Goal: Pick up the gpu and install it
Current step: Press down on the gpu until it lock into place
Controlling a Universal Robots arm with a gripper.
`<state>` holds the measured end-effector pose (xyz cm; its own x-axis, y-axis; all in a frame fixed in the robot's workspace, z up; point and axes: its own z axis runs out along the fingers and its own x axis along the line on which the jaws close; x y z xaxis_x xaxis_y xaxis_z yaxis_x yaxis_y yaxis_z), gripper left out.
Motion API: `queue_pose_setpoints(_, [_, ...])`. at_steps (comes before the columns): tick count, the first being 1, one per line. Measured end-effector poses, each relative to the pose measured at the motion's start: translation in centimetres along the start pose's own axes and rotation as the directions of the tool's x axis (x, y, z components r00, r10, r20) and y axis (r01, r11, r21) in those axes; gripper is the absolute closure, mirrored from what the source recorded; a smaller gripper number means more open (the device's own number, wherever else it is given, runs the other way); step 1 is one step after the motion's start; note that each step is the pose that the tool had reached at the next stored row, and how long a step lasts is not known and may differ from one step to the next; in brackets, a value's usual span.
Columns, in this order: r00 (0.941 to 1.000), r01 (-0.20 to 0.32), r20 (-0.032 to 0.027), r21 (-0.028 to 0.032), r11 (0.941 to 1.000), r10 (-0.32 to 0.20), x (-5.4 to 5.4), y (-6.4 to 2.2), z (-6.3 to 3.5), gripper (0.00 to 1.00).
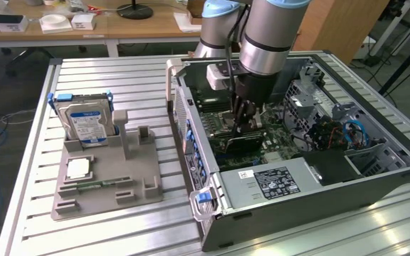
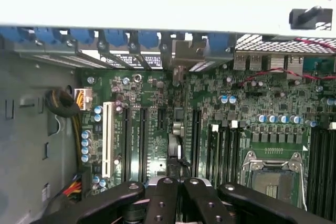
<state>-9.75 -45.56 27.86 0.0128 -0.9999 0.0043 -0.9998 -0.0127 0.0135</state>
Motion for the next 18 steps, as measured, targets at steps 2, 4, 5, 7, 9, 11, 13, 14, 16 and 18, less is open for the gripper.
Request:
queue_pose_setpoints(2, [1.0000,0.000,-0.0001,-0.0033,1.0000,0.000,0.0,0.22,-0.07,0.89])
queue_pose_setpoints(4, [1.0000,0.000,0.0001,-0.0079,1.0000,0.000,0.0,0.43,-0.08,0.89])
queue_pose_setpoints(5, [1.0000,0.000,0.0000,-0.0103,0.9999,0.000,0.0,0.55,-0.08,0.89])
queue_pose_setpoints(7, [1.0000,0.000,0.0000,-0.0151,0.9999,0.000,0.0,0.80,-0.09,0.89])
queue_pose_setpoints(9, [1.0000,0.000,0.0000,-0.0187,0.9998,0.000,0.0,1.02,-0.10,0.89])
queue_pose_setpoints(11, [1.0000,0.000,-0.0002,-0.0213,0.9998,0.000,0.0,1.22,-0.17,0.89])
queue_pose_setpoints(13, [1.0000,0.000,0.0002,-0.0226,0.9997,0.000,0.0,1.45,-0.19,0.89])
queue_pose_setpoints(14, [1.0000,0.000,0.0003,-0.0235,0.9997,0.000,0.0,1.58,-0.19,0.89])
queue_pose_setpoints(16, [1.0000,0.000,0.0002,-0.0254,0.9997,0.000,0.0,1.84,-0.19,0.89])
queue_pose_setpoints(18, [1.0000,0.000,0.0002,-0.0271,0.9996,0.000,0.0,2.06,-0.19,0.89])
